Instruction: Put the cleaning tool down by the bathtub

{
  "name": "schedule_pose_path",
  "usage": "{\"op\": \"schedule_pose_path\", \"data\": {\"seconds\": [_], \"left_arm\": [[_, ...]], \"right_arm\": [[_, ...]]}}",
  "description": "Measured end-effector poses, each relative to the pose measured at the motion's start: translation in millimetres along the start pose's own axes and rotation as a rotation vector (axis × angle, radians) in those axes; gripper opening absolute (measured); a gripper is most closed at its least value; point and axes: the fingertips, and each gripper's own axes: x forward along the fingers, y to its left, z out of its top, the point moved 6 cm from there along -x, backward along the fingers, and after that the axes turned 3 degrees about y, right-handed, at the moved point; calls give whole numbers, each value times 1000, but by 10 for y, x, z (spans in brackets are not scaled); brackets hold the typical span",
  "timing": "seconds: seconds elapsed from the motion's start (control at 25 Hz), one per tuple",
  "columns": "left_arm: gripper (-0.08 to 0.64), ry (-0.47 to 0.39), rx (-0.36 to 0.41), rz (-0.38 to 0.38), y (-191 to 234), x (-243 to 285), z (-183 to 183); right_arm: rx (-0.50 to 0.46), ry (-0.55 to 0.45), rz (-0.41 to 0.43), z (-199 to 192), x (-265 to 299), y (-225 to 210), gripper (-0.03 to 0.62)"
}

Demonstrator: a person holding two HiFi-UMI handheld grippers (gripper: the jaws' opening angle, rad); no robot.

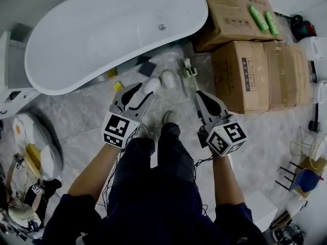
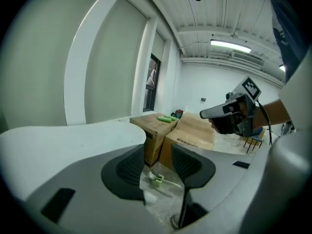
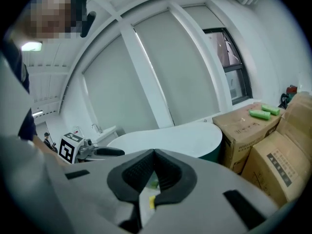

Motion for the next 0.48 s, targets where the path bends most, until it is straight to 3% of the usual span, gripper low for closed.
{"op": "schedule_pose_path", "data": {"seconds": [0.48], "left_arm": [[190, -119, 60, -5, -382, -1162, 904]], "right_arm": [[-54, -102, 21, 658, -616, 907, 5]]}}
